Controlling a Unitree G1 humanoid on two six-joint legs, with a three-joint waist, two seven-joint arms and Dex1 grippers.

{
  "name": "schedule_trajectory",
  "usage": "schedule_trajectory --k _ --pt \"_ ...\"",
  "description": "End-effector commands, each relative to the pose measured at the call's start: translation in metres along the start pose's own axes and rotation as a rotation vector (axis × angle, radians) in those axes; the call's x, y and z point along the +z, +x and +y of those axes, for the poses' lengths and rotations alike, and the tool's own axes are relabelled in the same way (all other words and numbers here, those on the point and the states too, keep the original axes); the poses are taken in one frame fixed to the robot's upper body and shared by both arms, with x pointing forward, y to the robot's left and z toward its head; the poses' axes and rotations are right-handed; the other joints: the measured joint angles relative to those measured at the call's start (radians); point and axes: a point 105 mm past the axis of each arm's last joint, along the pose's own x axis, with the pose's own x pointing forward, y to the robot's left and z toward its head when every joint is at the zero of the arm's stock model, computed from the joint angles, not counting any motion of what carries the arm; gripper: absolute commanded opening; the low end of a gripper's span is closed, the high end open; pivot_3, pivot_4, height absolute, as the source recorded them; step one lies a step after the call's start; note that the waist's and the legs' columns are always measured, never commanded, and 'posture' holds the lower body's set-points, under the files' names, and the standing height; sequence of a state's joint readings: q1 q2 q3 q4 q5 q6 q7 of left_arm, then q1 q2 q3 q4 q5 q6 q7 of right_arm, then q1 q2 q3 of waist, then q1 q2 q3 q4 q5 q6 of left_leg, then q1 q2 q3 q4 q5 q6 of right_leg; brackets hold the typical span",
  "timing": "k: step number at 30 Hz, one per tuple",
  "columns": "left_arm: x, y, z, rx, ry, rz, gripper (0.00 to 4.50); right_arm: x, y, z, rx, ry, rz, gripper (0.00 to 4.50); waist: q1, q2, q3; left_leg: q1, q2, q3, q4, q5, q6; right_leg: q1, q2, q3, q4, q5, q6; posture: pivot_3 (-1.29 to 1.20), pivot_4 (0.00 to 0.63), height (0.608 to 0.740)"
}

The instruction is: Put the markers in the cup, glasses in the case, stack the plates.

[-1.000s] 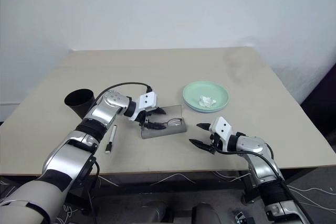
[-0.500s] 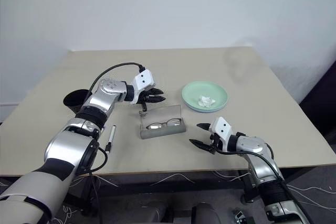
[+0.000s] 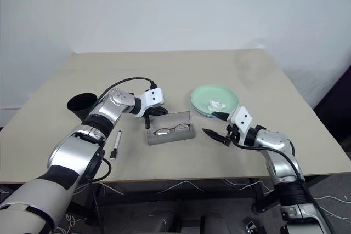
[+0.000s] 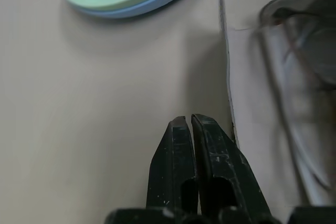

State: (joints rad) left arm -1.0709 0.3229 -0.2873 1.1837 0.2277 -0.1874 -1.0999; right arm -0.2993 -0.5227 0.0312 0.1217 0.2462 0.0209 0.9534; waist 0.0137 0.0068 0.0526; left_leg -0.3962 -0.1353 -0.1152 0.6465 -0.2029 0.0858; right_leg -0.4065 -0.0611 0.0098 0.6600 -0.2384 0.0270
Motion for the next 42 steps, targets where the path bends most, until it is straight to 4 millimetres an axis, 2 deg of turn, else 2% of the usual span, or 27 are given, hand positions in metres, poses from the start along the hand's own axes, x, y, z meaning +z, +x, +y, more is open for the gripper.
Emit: schedule_trajectory --k 1,7,12,15,19,22,25,30,34,39,42 --pt "0.011 -0.010 -0.003 -0.060 0.021 -0.074 0.05 0.019 -0.004 -0.008 -0.020 -0.046 -0.052 3.50 -0.001 0.000 0.000 0.000 0.000 0.000 0.000 0.000 0.000 0.000 0.000 0.000 0.000 0.000 0.000 0.00 0.000 0.734" --pt "0.005 -0.014 -0.026 -0.171 0.036 -0.093 0.05 0.016 0.000 -0.008 -0.019 -0.041 -0.047 3.50 -0.001 0.000 0.000 0.000 0.000 0.000 0.000 0.000 0.000 0.000 0.000 0.001 0.000 0.002 -0.004 0.00 0.000 0.734" --pt "-0.001 -0.015 -0.040 -0.184 0.018 -0.098 0.05 0.013 0.002 -0.007 -0.016 -0.035 -0.042 3.50 -0.001 0.000 0.000 0.001 0.000 0.000 0.000 0.000 0.000 0.000 0.000 0.001 0.000 0.003 -0.005 0.00 0.000 0.734" --pt "-0.005 -0.018 -0.040 -0.143 -0.005 -0.096 0.05 0.013 0.003 -0.005 -0.006 -0.033 -0.043 3.50 -0.001 0.000 0.000 0.001 0.000 0.000 0.000 0.000 0.000 0.000 0.000 0.001 0.000 0.003 -0.005 0.00 0.000 0.734" --pt "0.001 -0.020 -0.017 0.081 -0.058 -0.116 0.05 0.013 0.006 -0.003 0.010 -0.032 -0.045 3.50 0.000 0.000 0.000 0.001 0.000 0.000 0.000 0.000 0.000 0.000 0.000 0.001 0.000 0.003 -0.005 0.00 0.000 0.734" --pt "0.003 -0.027 0.002 0.285 -0.170 -0.126 0.05 0.014 0.007 -0.002 0.020 -0.032 -0.045 3.50 0.000 0.000 0.000 0.001 0.000 0.000 0.000 0.000 0.000 0.000 0.001 0.001 0.001 0.002 -0.004 0.00 0.000 0.734" --pt "0.006 -0.037 0.006 0.450 -0.306 -0.145 0.05 0.014 0.008 -0.002 0.036 -0.032 -0.041 3.50 -0.001 0.000 0.000 0.001 0.000 0.000 0.000 0.000 0.000 0.000 0.001 0.002 0.000 0.003 -0.004 0.00 0.000 0.734" --pt "0.000 -0.052 -0.006 0.651 -0.463 -0.089 0.05 0.012 0.010 -0.002 0.053 -0.031 -0.037 3.50 -0.001 0.000 0.000 0.001 0.001 0.000 -0.001 0.000 0.000 0.000 0.002 0.003 0.000 0.003 -0.006 0.00 0.000 0.734" --pt "-0.019 -0.073 -0.018 0.851 -0.679 0.025 0.05 0.012 0.013 -0.004 0.077 -0.033 -0.036 3.50 0.000 0.000 0.000 0.002 0.003 0.000 0.000 0.000 -0.001 0.001 0.006 0.002 0.000 0.004 -0.006 0.00 0.000 0.734" --pt "-0.032 -0.100 -0.027 1.054 -0.751 0.162 0.05 0.012 0.020 -0.005 0.103 -0.036 -0.040 3.50 -0.001 0.000 0.000 0.003 0.006 0.000 0.001 0.002 -0.003 0.001 0.008 0.003 0.000 0.005 -0.005 0.00 0.000 0.734" --pt "-0.040 -0.107 -0.034 1.098 -0.836 0.220 0.05 0.012 0.025 -0.005 0.115 -0.035 -0.045 3.50 -0.001 0.000 0.000 0.003 0.008 0.000 0.001 0.003 -0.005 0.001 0.009 0.002 0.000 0.007 -0.007 0.00 0.000 0.734"
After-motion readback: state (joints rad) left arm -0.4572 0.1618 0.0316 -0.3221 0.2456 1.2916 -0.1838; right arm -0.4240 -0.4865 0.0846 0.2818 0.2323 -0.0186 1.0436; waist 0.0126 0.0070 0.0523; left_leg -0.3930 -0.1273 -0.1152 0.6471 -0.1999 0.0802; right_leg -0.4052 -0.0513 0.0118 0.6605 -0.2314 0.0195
